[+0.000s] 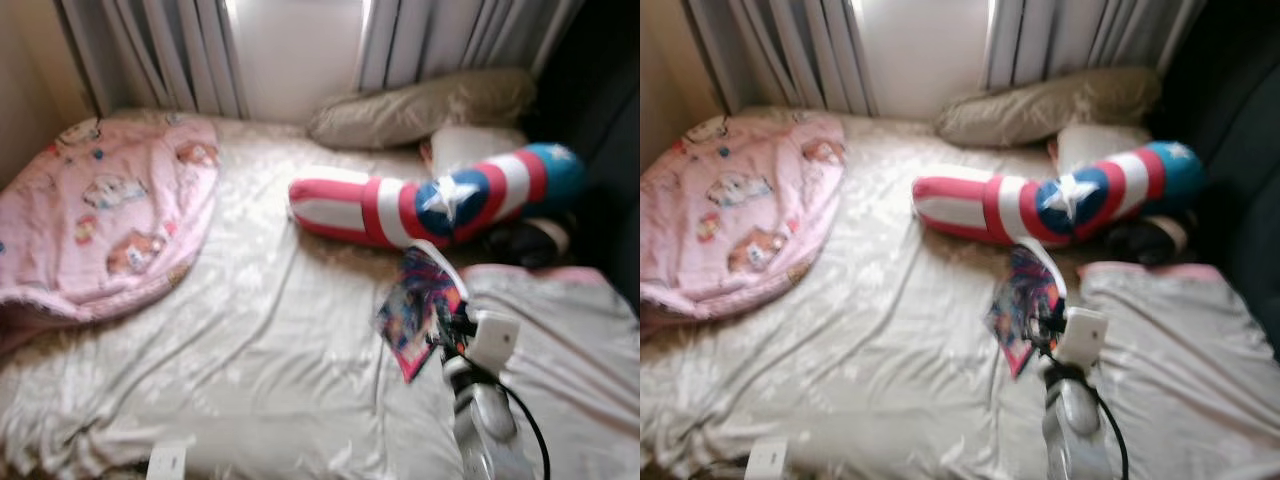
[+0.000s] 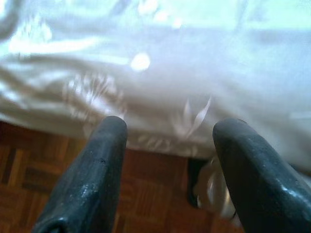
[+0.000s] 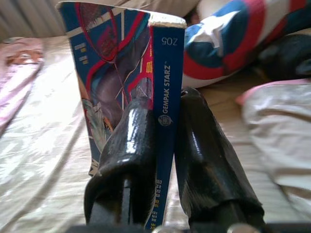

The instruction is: Clean up the room

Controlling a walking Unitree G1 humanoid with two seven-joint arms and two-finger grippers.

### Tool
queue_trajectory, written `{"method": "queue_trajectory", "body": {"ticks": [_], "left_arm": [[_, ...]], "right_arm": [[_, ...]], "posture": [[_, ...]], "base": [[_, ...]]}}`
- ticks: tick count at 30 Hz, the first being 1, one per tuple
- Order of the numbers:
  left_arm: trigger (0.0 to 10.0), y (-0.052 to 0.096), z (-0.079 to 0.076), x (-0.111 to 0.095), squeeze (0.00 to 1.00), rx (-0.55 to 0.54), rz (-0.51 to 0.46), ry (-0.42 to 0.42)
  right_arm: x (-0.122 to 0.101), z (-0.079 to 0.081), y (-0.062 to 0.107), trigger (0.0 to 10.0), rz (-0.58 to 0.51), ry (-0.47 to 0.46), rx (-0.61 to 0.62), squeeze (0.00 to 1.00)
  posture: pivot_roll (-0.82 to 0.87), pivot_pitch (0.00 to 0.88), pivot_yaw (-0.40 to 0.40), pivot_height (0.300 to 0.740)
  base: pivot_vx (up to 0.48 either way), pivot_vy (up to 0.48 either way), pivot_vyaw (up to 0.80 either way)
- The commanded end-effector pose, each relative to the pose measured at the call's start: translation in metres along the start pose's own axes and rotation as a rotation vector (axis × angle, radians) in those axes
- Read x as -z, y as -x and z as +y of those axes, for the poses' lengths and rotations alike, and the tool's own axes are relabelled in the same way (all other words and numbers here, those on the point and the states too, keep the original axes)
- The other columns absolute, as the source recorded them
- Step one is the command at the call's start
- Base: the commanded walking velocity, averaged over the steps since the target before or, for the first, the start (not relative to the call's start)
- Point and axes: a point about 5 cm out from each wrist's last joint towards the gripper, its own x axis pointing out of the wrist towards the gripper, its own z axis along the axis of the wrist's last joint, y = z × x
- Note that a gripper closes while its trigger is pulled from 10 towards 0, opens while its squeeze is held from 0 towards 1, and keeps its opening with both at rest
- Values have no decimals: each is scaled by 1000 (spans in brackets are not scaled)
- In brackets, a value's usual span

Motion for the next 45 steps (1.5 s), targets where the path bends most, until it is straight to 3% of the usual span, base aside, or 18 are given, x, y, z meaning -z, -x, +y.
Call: {"method": "queue_trajectory", "body": {"ticks": [1,8,12,13,16,18,20,26,32,38,45], "left_arm": [[10000,0,-5,0,0,24,-8,-11],[10000,-7,-1,-44,0,42,-210,4],[10000,-6,5,-76,0,34,-389,41],[10000,-4,4,-92,0,40,-485,43],[10000,0,2,-106,0,51,-570,34],[10000,13,-5,-130,0,69,-725,18],[10000,20,-10,-136,0,76,-767,20],[10000,28,-22,-145,0,107,-804,4],[10000,38,-30,-153,0,129,-823,0],[10000,49,-31,-158,0,134,-828,-27],[10000,48,-31,-154,0,136,-806,-28]], "right_arm": [[-4,-7,2,10000,-20,-14,9,0],[-2,2,3,10000,-15,-63,-52,0],[-5,8,5,10000,-25,-140,-91,0],[-5,7,6,10000,-31,-161,-82,0],[-4,5,6,10000,-34,-194,-55,0],[-1,0,6,10000,-27,-277,-9,0],[0,-1,5,10000,-20,-302,-3,0],[6,0,4,10000,34,-273,-4,0],[7,-2,5,10000,32,-287,-1,0],[6,-2,6,10000,-5,-315,3,0],[5,-1,6,10000,-4,-308,-8,0]], "posture": [[139,65,-32,740],[136,76,-29,740],[126,87,-26,740],[126,88,-27,740],[129,93,-25,740],[134,98,-26,740],[134,98,-26,740],[138,100,-28,740],[139,99,-24,700],[145,97,-24,667],[144,97,-23,667]], "base": [[0,0,0],[0,0,0],[0,0,0],[0,0,0],[0,0,0],[0,0,0],[0,0,0],[0,0,0],[0,0,0],[0,0,0],[0,0,0]]}}
